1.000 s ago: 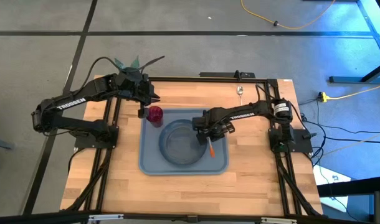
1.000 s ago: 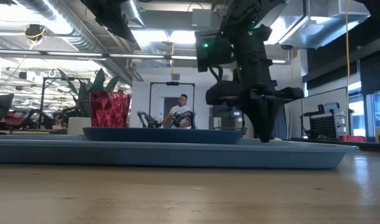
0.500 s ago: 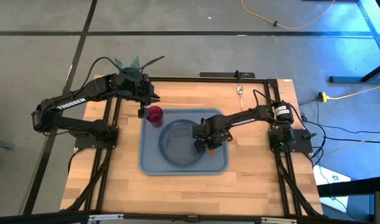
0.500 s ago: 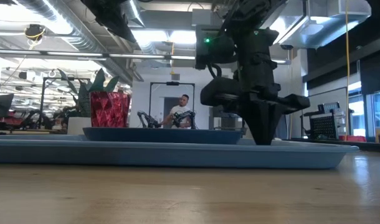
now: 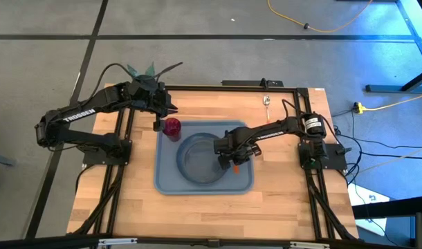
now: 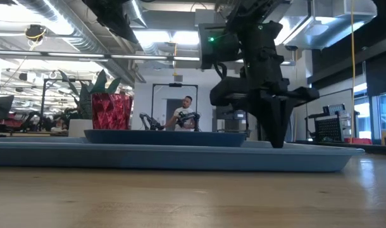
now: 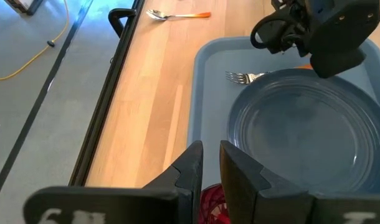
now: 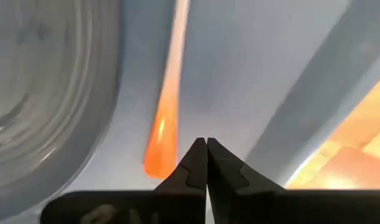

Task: Pick and place plate/cup/fork/spoon on tray
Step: Put the orange fork on the blue tray to the right of the dark blue plate

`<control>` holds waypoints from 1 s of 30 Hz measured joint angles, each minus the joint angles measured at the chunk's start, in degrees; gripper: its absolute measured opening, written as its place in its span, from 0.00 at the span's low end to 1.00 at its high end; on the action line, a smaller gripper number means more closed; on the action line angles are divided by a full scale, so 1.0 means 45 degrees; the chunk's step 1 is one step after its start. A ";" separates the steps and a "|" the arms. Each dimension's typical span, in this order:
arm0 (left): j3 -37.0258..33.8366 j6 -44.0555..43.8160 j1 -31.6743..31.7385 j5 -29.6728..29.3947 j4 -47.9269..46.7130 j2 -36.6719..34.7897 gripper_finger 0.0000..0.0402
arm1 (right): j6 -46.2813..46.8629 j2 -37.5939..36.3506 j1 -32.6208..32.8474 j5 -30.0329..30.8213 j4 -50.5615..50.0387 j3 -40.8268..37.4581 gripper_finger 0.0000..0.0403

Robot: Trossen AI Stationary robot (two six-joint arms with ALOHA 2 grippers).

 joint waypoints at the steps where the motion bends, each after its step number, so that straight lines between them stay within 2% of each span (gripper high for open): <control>1: 0.0000 0.0000 -0.0002 0.0000 0.0000 0.0000 0.12 | 0.0002 0.0000 0.0001 -0.0202 0.0053 -0.0017 0.00; 30: 0.0000 -0.0089 -0.0001 0.0000 -0.0063 0.0000 0.12 | 0.0326 0.0011 0.0263 -0.1130 0.2187 -0.1275 0.00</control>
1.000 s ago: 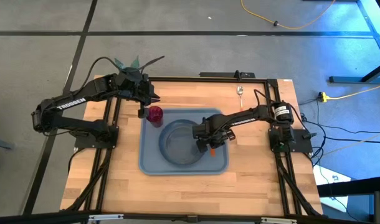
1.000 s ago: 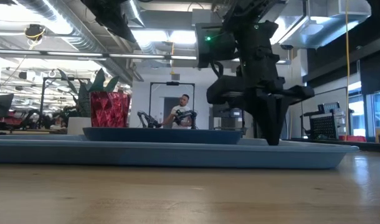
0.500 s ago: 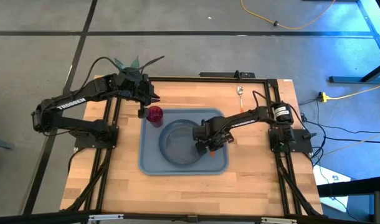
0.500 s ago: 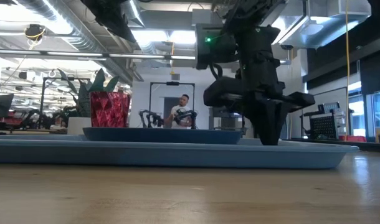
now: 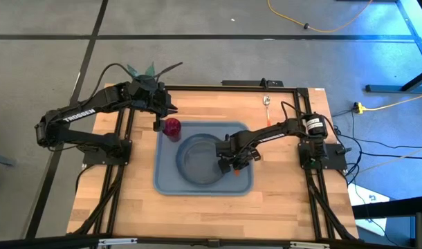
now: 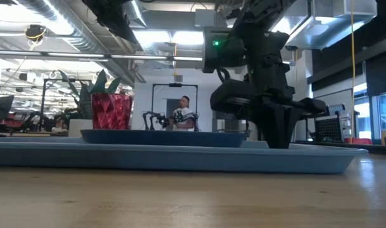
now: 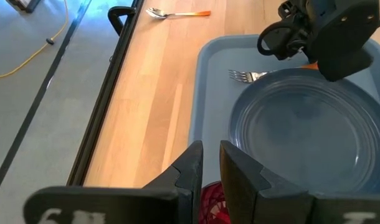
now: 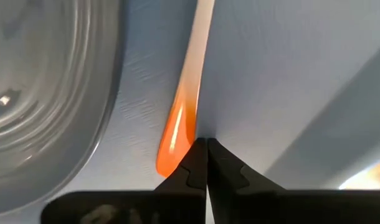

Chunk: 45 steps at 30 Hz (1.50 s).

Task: Pick and place plate/cup/fork/spoon on tray
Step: Put the orange fork on the blue tray to the right of the dark blue plate

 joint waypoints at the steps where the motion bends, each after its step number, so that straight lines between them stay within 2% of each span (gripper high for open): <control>1: 0.0000 0.0000 -0.0003 0.0000 0.0000 0.0000 0.12 | 0.0005 0.0009 0.0005 -0.0060 0.0120 0.0000 0.00; 15: 0.0000 0.0005 -0.0001 0.0000 -0.0010 0.0000 0.12 | -0.0112 0.0056 0.0009 -0.0635 0.0515 -0.0002 0.00; 34: 0.0000 0.0004 -0.0003 0.0000 -0.0010 0.0000 0.12 | -0.0399 0.0130 0.0106 -0.0509 0.0228 0.0398 0.00; 41: 0.0000 0.0000 -0.0003 0.0000 -0.0010 0.0000 0.12 | -0.0347 0.0125 0.0427 -0.1100 0.0164 0.0403 0.01; 45: 0.0000 0.0000 0.0000 -0.0001 -0.0010 0.0000 0.12 | -0.0629 0.0125 0.0517 -0.0519 -0.0677 0.0941 0.01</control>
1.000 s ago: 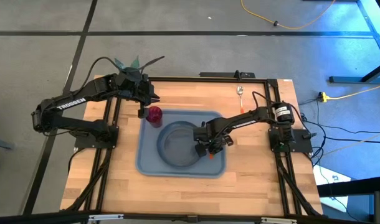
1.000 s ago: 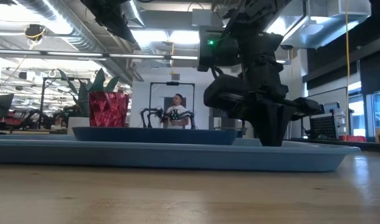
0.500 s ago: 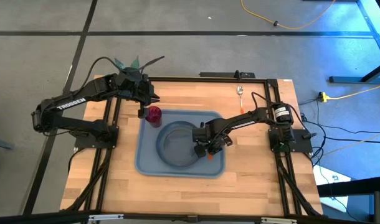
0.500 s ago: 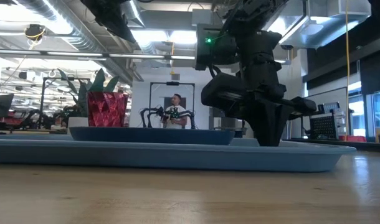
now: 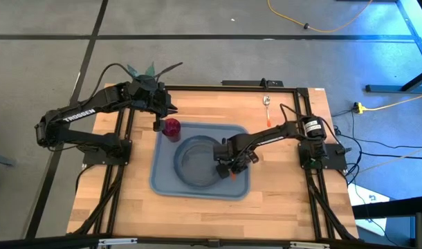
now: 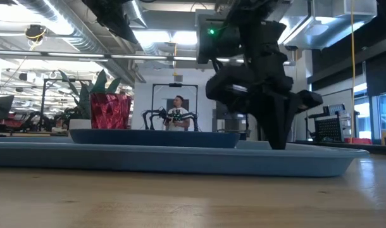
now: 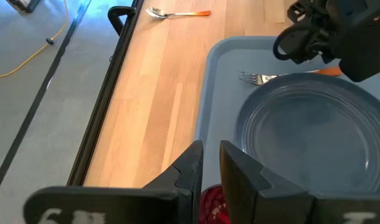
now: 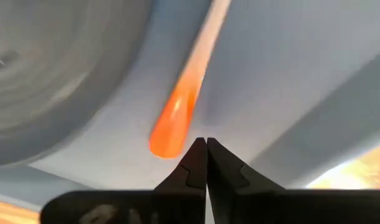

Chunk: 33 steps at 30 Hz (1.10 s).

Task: Pick and place plate/cup/fork/spoon on tray
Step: Put the orange fork on the blue tray to the right of the dark blue plate

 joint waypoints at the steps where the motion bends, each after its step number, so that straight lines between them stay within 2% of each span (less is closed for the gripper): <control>1: 0.0000 -0.0001 -0.0002 0.0000 0.0000 0.0000 0.12 | -0.0062 0.0000 -0.0006 0.0136 -0.0186 0.0181 0.01; 21: 0.0000 -0.0321 -0.0003 0.0001 0.0000 -0.0005 0.12 | -0.0094 -0.0024 0.0055 -0.0444 -0.0134 0.0186 0.00; 27: 0.0000 -0.0321 -0.0003 0.0001 -0.0001 -0.0005 0.12 | -0.0156 0.0277 0.0055 -0.1047 -0.0039 0.0172 0.00; 33: 0.0000 -0.0257 0.0001 0.0006 -0.0009 -0.0005 0.12 | -0.0741 0.0330 0.0055 -0.0742 0.0211 0.0172 0.00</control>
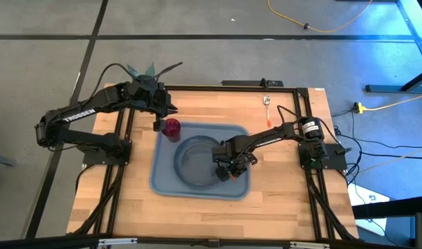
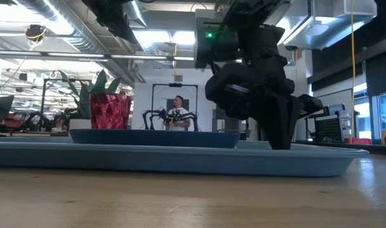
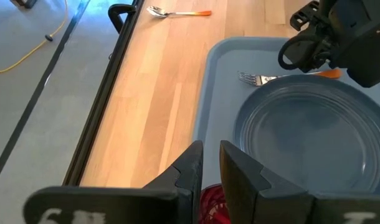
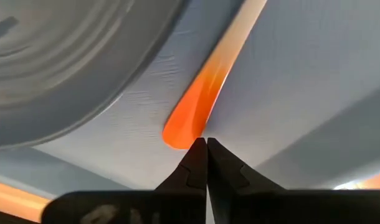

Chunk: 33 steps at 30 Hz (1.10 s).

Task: Pick and place plate/cup/fork/spoon on tray
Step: Put the orange fork on the blue tray to the right of the dark blue plate

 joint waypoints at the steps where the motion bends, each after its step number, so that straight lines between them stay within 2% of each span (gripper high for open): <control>1: 0.0000 0.0004 -0.0004 0.0000 0.0009 0.0000 0.12 | -0.0029 0.0000 0.0000 0.0009 0.0007 0.0000 0.00; 11: 0.0000 0.0028 0.0001 0.0005 0.0009 0.0000 0.12 | -0.0343 0.0151 -0.0010 -0.0153 0.0199 0.0000 0.00; 33: 0.0000 0.0019 -0.0002 0.0005 0.0007 0.0000 0.12 | -0.1242 -0.0158 -0.0010 0.0440 -0.0329 0.0058 0.00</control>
